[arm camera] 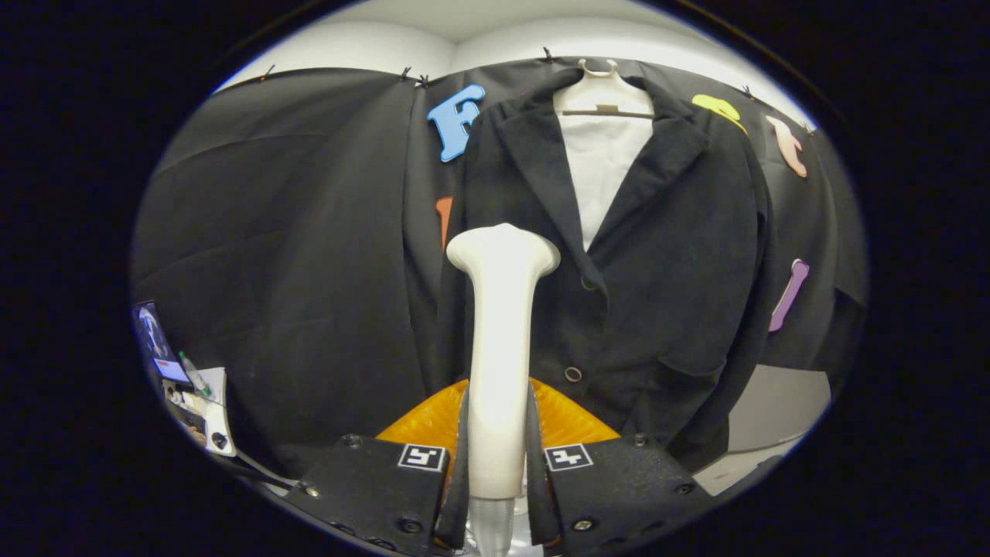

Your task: Iron the clothes twice with a garment steamer, once on the left side and once on the right side.

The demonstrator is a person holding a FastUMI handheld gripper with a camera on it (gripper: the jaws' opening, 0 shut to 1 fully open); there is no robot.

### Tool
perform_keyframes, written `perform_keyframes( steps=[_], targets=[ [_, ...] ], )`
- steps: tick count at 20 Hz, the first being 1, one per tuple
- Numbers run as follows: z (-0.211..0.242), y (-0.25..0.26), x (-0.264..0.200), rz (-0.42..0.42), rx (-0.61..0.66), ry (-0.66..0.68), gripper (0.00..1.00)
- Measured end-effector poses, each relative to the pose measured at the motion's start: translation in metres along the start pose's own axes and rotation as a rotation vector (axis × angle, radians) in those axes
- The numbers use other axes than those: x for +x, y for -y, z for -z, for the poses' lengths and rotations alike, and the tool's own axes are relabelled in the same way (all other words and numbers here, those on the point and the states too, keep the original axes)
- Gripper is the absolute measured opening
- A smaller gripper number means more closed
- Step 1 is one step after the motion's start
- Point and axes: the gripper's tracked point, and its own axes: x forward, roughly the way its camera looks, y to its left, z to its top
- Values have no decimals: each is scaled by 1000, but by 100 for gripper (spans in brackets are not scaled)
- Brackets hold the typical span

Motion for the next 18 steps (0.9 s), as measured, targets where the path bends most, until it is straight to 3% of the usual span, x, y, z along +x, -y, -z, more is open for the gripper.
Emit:
perform_keyframes(
  steps=[18],
  targets=[
    [102,10,9,3,29,-182,33]
  ],
)
